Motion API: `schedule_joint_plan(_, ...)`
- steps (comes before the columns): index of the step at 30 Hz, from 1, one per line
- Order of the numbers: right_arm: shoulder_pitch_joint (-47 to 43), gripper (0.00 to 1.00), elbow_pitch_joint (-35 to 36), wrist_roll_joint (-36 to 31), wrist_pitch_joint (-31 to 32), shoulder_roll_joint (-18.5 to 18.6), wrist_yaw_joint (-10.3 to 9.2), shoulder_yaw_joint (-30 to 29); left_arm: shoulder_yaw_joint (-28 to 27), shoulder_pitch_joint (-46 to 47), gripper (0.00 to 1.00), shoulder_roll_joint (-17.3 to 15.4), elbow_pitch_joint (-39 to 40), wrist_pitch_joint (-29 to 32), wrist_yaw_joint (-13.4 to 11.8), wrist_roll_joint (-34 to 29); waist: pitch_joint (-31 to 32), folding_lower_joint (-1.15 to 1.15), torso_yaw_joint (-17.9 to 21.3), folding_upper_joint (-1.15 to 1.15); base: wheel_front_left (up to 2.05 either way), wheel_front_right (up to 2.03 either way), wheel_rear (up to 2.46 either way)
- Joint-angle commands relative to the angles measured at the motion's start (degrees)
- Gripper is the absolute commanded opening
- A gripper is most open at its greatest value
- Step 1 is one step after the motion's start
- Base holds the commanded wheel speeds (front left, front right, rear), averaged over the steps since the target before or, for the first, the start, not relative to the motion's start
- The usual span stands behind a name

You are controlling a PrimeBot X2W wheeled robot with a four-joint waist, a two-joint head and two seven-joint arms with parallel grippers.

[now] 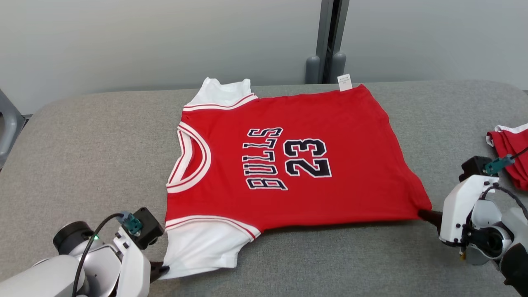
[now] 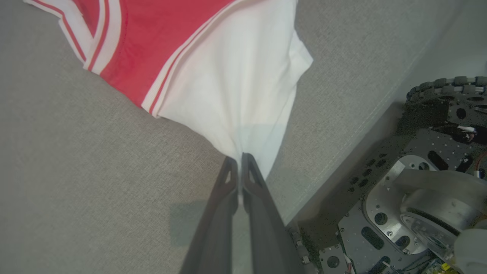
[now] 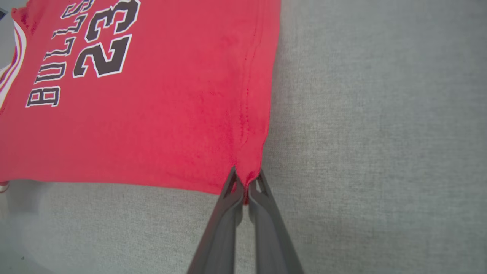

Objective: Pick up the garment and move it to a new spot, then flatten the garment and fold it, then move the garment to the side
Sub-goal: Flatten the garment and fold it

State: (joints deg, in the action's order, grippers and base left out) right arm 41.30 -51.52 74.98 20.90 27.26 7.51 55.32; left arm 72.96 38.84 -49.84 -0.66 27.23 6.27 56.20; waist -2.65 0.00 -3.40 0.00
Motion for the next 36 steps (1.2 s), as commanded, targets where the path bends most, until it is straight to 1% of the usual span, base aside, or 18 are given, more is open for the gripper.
schedule_joint_plan(1,-1.3,0.0,0.8,0.7,1.4,1.0,-0.04,0.4,0.0,-1.4,0.0,-0.9,1.2,0.6,-0.5,0.6,0.8,0.0,0.1,0.0,0.0,0.0,0.0)
schedule_joint_plan(5,-3.6,0.0,3.3,3.0,5.8,2.8,-0.04,1.3,0.1,-4.3,0.0,-2.8,5.2,3.0,-1.5,3.2,2.1,0.0,0.2,0.0,0.0,0.0,0.0)
schedule_joint_plan(13,-8.0,0.0,8.8,6.8,14.2,6.5,-0.04,2.5,0.1,-9.1,0.0,-5.9,13.7,7.2,-4.4,9.7,3.6,0.0,0.4,0.0,0.0,0.0,0.0)
schedule_joint_plan(16,-9.4,0.0,11.4,7.9,16.6,8.0,-0.04,2.8,0.1,-10.5,0.0,-7.0,16.1,8.5,-5.3,10.2,3.8,0.0,0.5,0.0,0.0,0.0,0.0)
schedule_joint_plan(20,-10.8,0.0,14.1,8.9,18.5,9.5,-0.04,2.8,0.2,-11.9,0.0,-7.7,17.9,9.0,-6.2,10.5,3.8,0.0,0.7,0.0,0.0,0.0,0.0)
schedule_joint_plan(23,-11.4,0.0,16.5,9.1,19.0,10.8,-0.04,2.3,0.2,-12.7,0.0,-8.1,19.1,9.2,-6.8,10.8,3.4,0.0,0.8,0.0,0.0,0.0,0.0)
schedule_joint_plan(28,-11.1,0.0,18.8,9.2,19.0,12.0,-0.04,1.2,-0.4,-11.7,0.0,-8.1,19.8,9.7,-7.3,10.8,1.9,0.0,0.8,0.0,0.0,0.0,0.0)
schedule_joint_plan(36,-7.7,0.0,20.3,7.2,17.3,11.4,-0.04,-1.3,-3.8,-8.9,0.0,-7.3,18.8,9.3,-7.5,14.7,-1.2,0.0,0.4,0.0,0.0,0.0,0.0)
